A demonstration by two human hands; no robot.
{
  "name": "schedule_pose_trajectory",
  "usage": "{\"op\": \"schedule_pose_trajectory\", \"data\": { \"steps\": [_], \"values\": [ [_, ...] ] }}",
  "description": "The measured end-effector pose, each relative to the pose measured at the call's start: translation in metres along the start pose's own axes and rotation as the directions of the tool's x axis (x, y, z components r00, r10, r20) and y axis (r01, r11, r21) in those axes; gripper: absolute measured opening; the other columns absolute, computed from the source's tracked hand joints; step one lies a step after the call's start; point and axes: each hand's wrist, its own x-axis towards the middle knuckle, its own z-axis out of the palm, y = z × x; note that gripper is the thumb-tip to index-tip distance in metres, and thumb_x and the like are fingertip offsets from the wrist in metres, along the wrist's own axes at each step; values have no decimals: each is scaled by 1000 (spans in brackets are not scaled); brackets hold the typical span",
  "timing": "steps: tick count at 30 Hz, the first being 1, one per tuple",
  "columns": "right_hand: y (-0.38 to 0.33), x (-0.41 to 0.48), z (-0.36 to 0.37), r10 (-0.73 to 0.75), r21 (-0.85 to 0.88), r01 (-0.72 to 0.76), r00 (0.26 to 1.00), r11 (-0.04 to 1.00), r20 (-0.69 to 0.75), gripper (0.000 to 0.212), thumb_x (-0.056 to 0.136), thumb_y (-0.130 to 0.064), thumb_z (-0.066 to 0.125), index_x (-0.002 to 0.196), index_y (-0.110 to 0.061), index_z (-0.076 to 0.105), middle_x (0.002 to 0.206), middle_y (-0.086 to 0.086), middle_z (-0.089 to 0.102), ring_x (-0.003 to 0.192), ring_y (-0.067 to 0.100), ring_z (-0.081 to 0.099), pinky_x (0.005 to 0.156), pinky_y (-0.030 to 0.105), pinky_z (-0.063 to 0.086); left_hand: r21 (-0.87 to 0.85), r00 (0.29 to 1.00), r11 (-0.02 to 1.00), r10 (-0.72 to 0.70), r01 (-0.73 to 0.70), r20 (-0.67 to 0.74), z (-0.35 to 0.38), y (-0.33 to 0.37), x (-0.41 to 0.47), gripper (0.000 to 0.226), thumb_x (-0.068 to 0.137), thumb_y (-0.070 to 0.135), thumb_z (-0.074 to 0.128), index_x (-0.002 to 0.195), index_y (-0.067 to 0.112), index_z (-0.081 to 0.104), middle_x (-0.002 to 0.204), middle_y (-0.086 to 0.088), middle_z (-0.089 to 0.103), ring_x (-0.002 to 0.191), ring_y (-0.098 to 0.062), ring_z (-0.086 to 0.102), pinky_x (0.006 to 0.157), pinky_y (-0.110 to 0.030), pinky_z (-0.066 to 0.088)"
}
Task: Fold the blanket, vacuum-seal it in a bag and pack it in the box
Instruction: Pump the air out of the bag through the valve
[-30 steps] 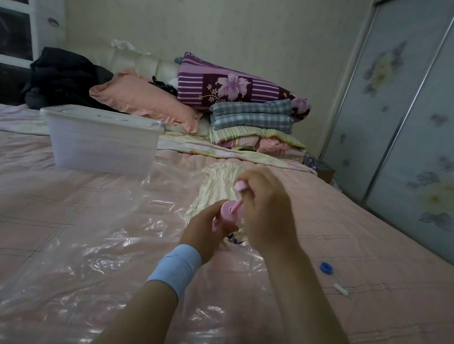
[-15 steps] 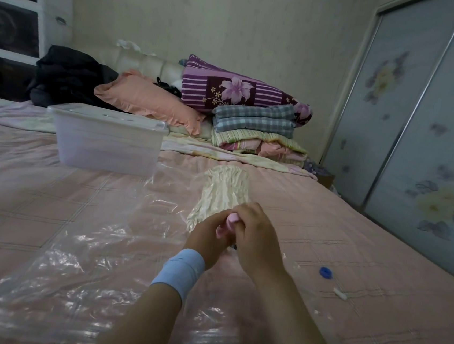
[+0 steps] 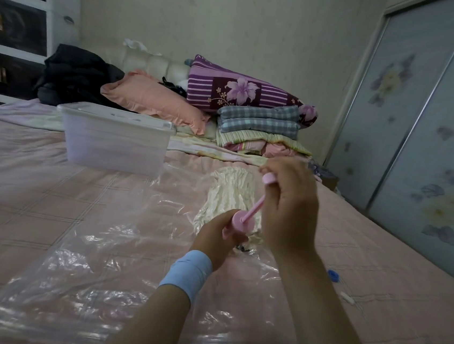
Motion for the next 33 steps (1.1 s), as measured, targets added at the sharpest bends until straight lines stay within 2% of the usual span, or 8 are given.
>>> {"op": "schedule_pose_trajectory", "data": {
  "steps": [7,13,17,20,24,27,29,33],
  "values": [
    [29,-58,28,246,-114,-218,837,969,489,27,94,-16,45,107,-8,68,123,8,61,110,29,58,86,40,52,-28,1000,1000,4,-3,10,4,8,-7,33,85,9,64,87,42,60,75,19,64,68,9,58,62,-11,44],
    [10,-10,-1,81,-60,-65,946,996,313,22,95,-18,46,99,-11,67,98,4,65,86,23,61,72,42,56,-57,1000,998,7,-8,-8,-1,7,-3,45,82,7,70,116,35,62,98,16,67,83,5,60,66,-4,43],
    [-4,19,-22,-27,-6,28,996,1000,84,25,99,-17,46,102,-6,69,100,6,67,92,21,63,81,32,56,-24,1000,999,31,-31,-1,-6,5,-2,48,82,10,72,122,34,60,101,16,65,81,20,56,67,3,38],
    [-1,9,-6,1,-8,-1,1000,1000,-7,27,100,-15,46,110,-3,69,108,9,69,103,22,64,92,29,54,-24,1000,1000,11,-11,5,-4,2,-2,47,81,12,72,121,35,61,101,15,66,81,11,59,66,1,39],
    [17,-33,30,156,-18,-158,944,987,291,31,98,-16,43,112,-9,69,125,8,63,118,24,58,100,38,52,-32,1000,999,8,-8,-3,-4,4,-3,35,83,10,68,107,36,64,89,16,67,75,8,60,64,-4,43],
    [27,-56,38,243,-92,-226,848,970,471,24,97,-11,48,110,-10,69,121,5,62,110,23,58,91,37,52,5,1000,1000,13,-13,-7,-1,5,-4,34,85,15,63,84,49,59,79,15,65,74,-4,60,69,-25,54],
    [24,-52,34,218,-127,-178,847,976,484,29,97,-22,43,105,-9,67,107,6,64,97,25,59,79,35,51,-14,1000,1000,0,-1,-15,0,5,-4,38,86,14,62,83,51,59,73,17,64,67,-5,59,65,-29,54],
    [10,-20,13,139,-69,-122,924,990,357,33,95,-24,37,98,-11,67,93,5,67,83,23,60,71,43,55,-74,1000,997,4,-5,-7,-2,6,-2,36,84,9,68,109,34,64,82,18,66,66,6,58,60,-7,42]
  ]
}}
